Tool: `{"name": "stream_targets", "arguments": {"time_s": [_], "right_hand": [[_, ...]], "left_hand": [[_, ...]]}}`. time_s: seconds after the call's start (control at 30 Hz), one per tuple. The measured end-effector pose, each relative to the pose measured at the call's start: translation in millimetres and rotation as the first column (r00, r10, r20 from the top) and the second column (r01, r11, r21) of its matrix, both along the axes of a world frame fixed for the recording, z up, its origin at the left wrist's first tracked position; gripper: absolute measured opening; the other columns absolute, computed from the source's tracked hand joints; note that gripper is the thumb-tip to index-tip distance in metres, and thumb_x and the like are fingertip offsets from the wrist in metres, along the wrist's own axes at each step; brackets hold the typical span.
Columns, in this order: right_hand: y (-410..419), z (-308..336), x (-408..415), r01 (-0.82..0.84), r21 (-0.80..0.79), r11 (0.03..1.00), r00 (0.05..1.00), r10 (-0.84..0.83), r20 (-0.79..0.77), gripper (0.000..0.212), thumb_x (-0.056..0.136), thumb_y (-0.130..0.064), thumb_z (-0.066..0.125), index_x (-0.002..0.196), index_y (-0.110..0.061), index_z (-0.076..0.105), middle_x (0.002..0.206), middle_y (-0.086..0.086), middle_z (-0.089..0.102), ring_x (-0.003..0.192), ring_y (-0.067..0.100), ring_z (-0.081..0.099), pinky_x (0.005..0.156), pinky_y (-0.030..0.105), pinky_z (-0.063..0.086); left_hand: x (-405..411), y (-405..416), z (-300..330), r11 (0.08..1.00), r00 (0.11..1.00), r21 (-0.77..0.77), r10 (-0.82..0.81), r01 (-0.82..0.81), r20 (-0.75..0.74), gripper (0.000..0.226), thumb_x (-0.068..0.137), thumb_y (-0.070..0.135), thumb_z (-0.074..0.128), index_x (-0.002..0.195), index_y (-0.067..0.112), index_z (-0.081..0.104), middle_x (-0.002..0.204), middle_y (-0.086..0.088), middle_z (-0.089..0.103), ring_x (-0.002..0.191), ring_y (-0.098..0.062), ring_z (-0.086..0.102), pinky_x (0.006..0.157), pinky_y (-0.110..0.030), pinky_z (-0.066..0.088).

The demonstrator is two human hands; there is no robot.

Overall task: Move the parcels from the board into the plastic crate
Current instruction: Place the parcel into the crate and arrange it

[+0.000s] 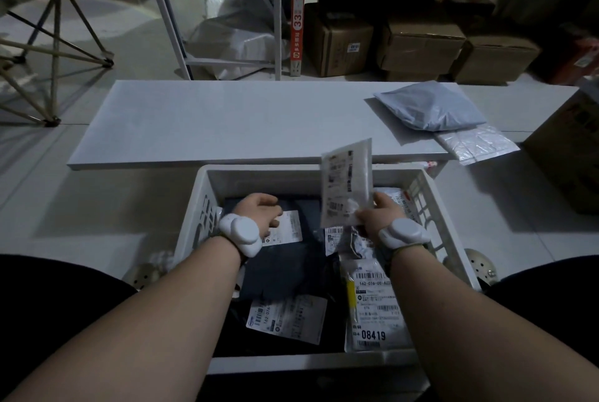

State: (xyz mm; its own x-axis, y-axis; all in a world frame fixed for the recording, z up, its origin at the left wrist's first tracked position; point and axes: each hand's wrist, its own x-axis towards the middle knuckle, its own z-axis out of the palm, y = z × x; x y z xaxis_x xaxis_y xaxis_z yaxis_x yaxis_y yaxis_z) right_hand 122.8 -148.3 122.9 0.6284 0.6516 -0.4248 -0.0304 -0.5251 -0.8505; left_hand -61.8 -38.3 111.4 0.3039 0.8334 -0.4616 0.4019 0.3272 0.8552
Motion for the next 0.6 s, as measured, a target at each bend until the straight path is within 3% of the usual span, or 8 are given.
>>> {"name": "stream_targets", "arguments": {"time_s": [0.07, 0.2, 0.3, 0.4, 0.47, 0.6], "right_hand": [[-4, -1, 8, -0.001, -0.058, 0.998, 1.000, 0.000, -0.024, 0.029, 0.089, 0.008, 0.047, 0.109, -0.011, 0.056, 0.093, 0.013, 0.064, 0.077, 0.029, 0.060, 0.069, 0.036, 0.052], [-5, -6, 4, -0.016, -0.117, 0.993, 0.993, 0.002, -0.121, 0.018, 0.087, 0.006, 0.052, 0.100, -0.006, 0.054, 0.096, 0.022, 0.063, 0.079, 0.036, 0.062, 0.076, 0.043, 0.052], [-3, -6, -7, -0.063, -0.109, 0.992, 0.970, 0.036, -0.240, 0.017, 0.087, 0.006, 0.055, 0.099, -0.006, 0.058, 0.102, 0.023, 0.065, 0.091, 0.044, 0.066, 0.084, 0.055, 0.054], [0, -9, -13, -0.107, -0.105, 0.989, 0.946, 0.069, -0.317, 0.029, 0.088, 0.004, 0.055, 0.114, -0.009, 0.058, 0.098, 0.019, 0.066, 0.075, 0.033, 0.065, 0.080, 0.049, 0.054], [1, -10, -14, -0.101, -0.126, 0.987, 0.942, 0.054, -0.330, 0.034, 0.089, 0.004, 0.055, 0.120, -0.007, 0.055, 0.094, 0.017, 0.065, 0.068, 0.028, 0.063, 0.075, 0.044, 0.056], [2, -23, -10, -0.153, -0.285, 0.946, 0.971, 0.090, -0.220, 0.033, 0.083, 0.002, 0.061, 0.115, -0.005, 0.055, 0.086, 0.016, 0.067, 0.070, 0.031, 0.066, 0.078, 0.051, 0.057]], "left_hand": [[-1, 3, 0, 0.999, 0.999, -0.038, 0.037, -0.037, 0.006, 0.021, 0.091, 0.004, 0.054, 0.110, 0.010, 0.054, 0.082, -0.004, 0.060, 0.059, -0.012, 0.052, 0.044, -0.021, 0.034], [3, -1, -7, 0.995, 0.999, -0.102, -0.024, 0.020, -0.037, 0.016, 0.094, 0.004, 0.048, 0.109, 0.008, 0.052, 0.088, -0.011, 0.060, 0.055, -0.015, 0.046, 0.043, -0.020, 0.030], [5, -8, -12, 0.984, 0.989, -0.127, -0.135, 0.125, -0.067, 0.026, 0.095, 0.012, 0.051, 0.121, 0.005, 0.054, 0.100, -0.016, 0.062, 0.066, -0.020, 0.054, 0.052, -0.024, 0.039], [9, -11, -15, 0.970, 0.981, -0.178, -0.181, 0.166, -0.070, 0.036, 0.097, 0.025, 0.049, 0.129, 0.010, 0.053, 0.104, -0.014, 0.065, 0.085, -0.029, 0.060, 0.068, -0.031, 0.046], [11, -10, -16, 0.966, 0.974, -0.158, -0.218, 0.206, -0.064, 0.031, 0.096, 0.017, 0.051, 0.126, 0.010, 0.056, 0.097, -0.012, 0.066, 0.081, -0.029, 0.060, 0.071, -0.031, 0.048], [17, -9, -16, 0.956, 0.951, -0.080, -0.289, 0.281, -0.109, 0.037, 0.088, -0.008, 0.053, 0.125, 0.001, 0.056, 0.120, -0.016, 0.063, 0.104, -0.029, 0.061, 0.075, -0.022, 0.048]]}}
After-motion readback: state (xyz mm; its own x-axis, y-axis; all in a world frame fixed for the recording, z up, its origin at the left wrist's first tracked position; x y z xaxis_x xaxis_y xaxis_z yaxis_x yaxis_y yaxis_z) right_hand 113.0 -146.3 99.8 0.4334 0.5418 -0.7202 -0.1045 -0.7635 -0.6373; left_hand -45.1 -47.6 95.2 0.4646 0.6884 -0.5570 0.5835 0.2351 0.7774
